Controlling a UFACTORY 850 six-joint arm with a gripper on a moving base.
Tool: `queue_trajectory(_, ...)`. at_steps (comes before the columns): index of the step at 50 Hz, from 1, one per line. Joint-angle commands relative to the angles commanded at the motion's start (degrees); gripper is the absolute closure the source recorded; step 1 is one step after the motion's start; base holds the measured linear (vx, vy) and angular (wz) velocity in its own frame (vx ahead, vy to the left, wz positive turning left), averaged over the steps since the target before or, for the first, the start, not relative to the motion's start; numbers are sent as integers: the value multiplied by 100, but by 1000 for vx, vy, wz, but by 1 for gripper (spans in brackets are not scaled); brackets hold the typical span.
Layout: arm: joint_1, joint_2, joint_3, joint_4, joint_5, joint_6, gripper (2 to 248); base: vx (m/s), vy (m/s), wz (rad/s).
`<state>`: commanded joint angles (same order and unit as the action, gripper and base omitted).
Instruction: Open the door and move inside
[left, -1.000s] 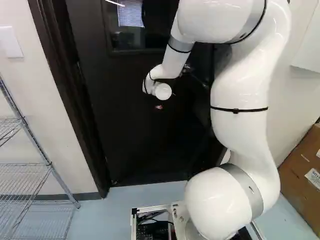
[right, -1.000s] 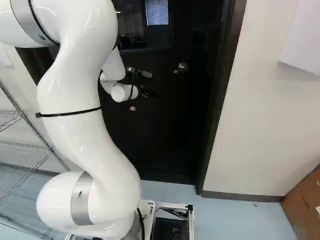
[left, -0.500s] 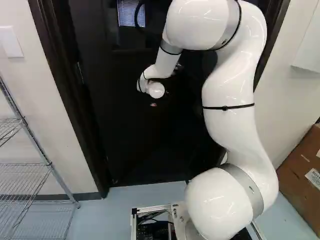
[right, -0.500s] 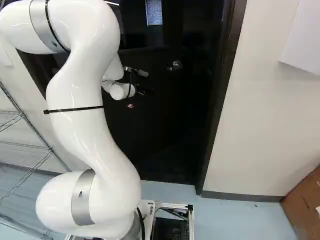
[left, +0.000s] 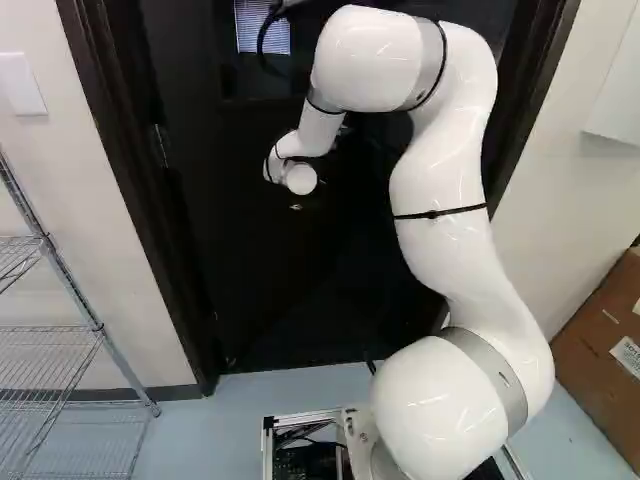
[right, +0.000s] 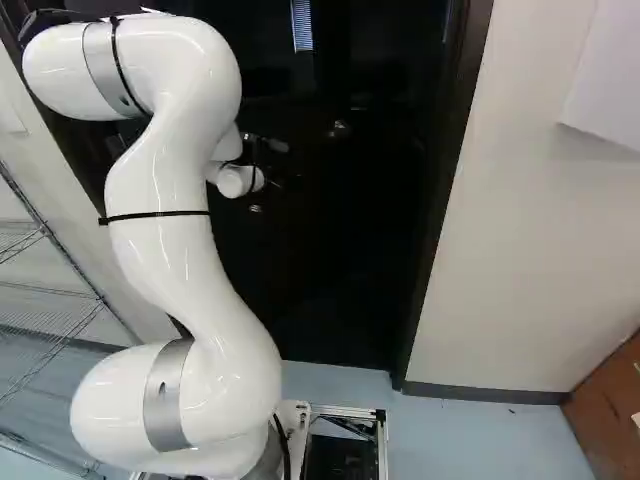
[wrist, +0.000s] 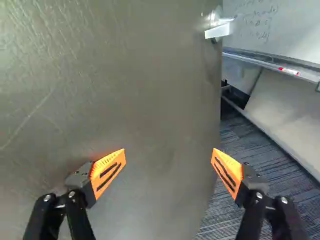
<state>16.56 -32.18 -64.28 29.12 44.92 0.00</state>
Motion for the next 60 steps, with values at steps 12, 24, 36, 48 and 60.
queue_trajectory(12,80,-113,-151,-193,0,0,3,0,0,0)
queue_trajectory(24,159,-229,-306,-511,0,0,3,0,0,0)
queue_trajectory(36,248,-380,-510,-887,0,0,3,0,0,0)
queue_trajectory(48,336,-548,-738,-1270,0,0,3,0,0,0)
queue_trajectory(60,417,-722,-976,-1652,0,0,3,0,0,0)
